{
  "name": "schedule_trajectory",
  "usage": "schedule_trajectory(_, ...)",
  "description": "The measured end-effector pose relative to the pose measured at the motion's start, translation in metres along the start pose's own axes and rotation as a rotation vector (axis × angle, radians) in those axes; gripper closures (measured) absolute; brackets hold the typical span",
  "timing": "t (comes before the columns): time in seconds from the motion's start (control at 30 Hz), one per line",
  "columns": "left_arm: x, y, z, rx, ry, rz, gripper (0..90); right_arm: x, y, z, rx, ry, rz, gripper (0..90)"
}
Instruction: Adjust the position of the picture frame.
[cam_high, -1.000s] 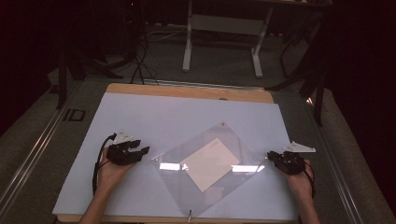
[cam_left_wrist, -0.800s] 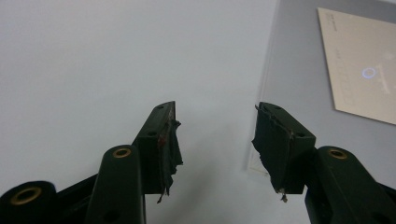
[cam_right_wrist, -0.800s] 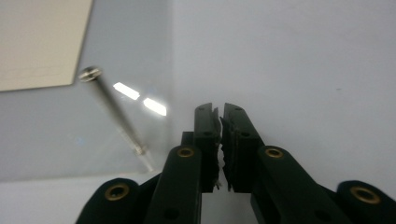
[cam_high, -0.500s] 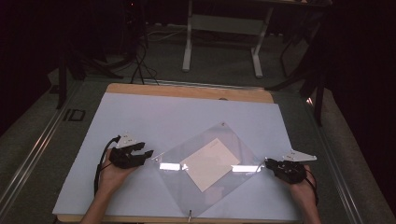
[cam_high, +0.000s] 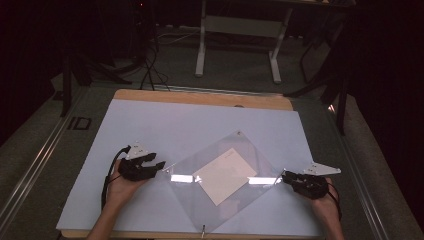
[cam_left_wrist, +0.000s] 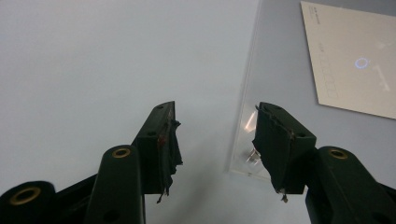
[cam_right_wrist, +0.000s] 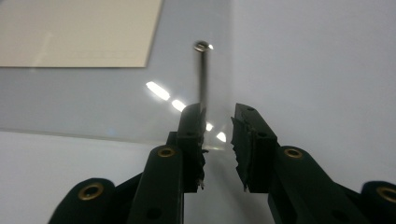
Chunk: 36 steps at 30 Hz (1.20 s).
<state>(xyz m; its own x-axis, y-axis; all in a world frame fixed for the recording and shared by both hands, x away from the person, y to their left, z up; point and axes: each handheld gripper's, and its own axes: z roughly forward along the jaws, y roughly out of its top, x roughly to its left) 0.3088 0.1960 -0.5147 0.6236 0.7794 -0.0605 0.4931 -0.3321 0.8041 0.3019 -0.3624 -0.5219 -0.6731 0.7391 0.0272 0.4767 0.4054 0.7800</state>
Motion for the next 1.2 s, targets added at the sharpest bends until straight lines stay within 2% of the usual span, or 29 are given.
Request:
schedule_trajectory(0.13,0.000,0.000,0.000,0.003,0.000,0.002,48.6,0.004,0.005,0.002,-0.016,0.003,-0.010,71.3)
schedule_trajectory(0.23,-0.001,0.000,0.001,0.004,-0.003,0.004,48.6,0.004,0.012,0.011,-0.017,-0.008,-0.013,74.7)
schedule_trajectory(0.33,-0.004,0.001,0.001,0.000,-0.012,0.012,48.6,0.004,0.015,0.020,-0.023,0.008,-0.010,79.2)
schedule_trajectory(0.47,-0.007,0.002,0.002,-0.002,-0.035,0.026,48.6,0.009,0.016,0.023,-0.015,-0.018,-0.031,84.6)
schedule_trajectory(0.57,-0.014,0.003,0.002,-0.008,-0.074,0.049,48.6,0.009,0.016,0.023,-0.015,-0.021,-0.028,84.8)
schedule_trajectory(0.67,-0.022,0.004,0.001,-0.005,-0.099,0.089,48.6,0.008,0.017,0.024,-0.019,-0.024,-0.019,84.9)
schedule_trajectory(0.93,-0.037,0.006,0.001,-0.010,-0.164,0.125,48.7,0.002,0.025,0.034,-0.027,-0.056,0.008,85.1)
schedule_trajectory(1.07,-0.051,0.006,0.000,-0.022,-0.232,0.159,48.7,-0.003,0.031,0.040,-0.029,-0.068,0.018,85.2)
schedule_trajectory(1.13,-0.059,0.006,0.000,-0.029,-0.279,0.181,48.7,-0.006,0.034,0.044,-0.030,-0.073,0.030,85.2)
schedule_trajectory(1.2,-0.068,0.006,0.000,-0.027,-0.318,0.214,48.7,-0.007,0.036,0.046,-0.031,-0.078,0.034,85.2)
